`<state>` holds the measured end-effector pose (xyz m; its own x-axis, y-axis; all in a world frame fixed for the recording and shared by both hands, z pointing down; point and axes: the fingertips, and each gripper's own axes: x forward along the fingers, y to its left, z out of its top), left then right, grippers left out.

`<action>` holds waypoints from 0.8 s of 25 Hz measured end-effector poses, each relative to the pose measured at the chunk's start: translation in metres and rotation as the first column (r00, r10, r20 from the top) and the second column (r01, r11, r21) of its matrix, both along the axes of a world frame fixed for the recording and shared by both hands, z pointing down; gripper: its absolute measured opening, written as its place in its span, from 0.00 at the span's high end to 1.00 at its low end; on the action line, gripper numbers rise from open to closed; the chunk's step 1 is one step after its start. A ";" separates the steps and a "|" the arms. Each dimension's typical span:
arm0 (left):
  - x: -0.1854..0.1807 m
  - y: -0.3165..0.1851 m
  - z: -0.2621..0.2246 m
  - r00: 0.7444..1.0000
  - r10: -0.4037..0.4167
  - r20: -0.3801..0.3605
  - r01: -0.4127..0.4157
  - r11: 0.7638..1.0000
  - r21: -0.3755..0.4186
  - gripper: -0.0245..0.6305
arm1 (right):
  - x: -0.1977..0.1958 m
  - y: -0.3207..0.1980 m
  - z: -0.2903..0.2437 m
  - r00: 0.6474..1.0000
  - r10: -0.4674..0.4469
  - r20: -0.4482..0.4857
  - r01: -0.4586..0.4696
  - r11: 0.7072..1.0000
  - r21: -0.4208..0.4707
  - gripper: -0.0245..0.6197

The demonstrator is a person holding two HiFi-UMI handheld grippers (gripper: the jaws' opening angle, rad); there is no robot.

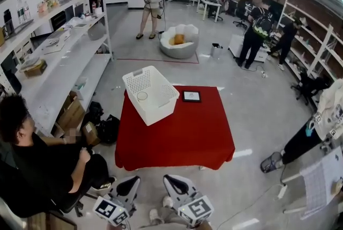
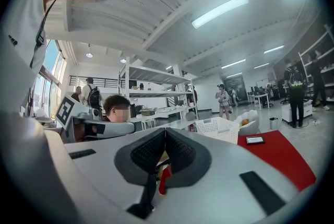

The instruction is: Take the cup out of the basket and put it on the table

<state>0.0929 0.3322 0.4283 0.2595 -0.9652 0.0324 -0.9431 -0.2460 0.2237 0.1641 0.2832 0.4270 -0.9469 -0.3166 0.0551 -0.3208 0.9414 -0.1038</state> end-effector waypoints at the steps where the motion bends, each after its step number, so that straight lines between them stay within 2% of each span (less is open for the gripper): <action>1: -0.001 -0.006 0.002 1.000 -0.003 -0.001 0.003 1.000 -0.004 0.94 | -0.002 -0.006 0.002 1.000 -0.004 -0.003 0.004 1.000 -0.004 0.95; 11: -0.015 -0.064 0.009 0.999 -0.037 -0.007 0.037 0.999 -0.016 0.94 | -0.017 -0.067 0.013 0.999 -0.048 -0.013 0.048 0.999 -0.007 0.95; 20: -0.013 -0.106 0.003 0.995 -0.097 0.002 0.097 0.995 -0.010 0.94 | -0.016 -0.108 0.010 0.994 -0.107 -0.008 0.107 0.994 -0.004 0.95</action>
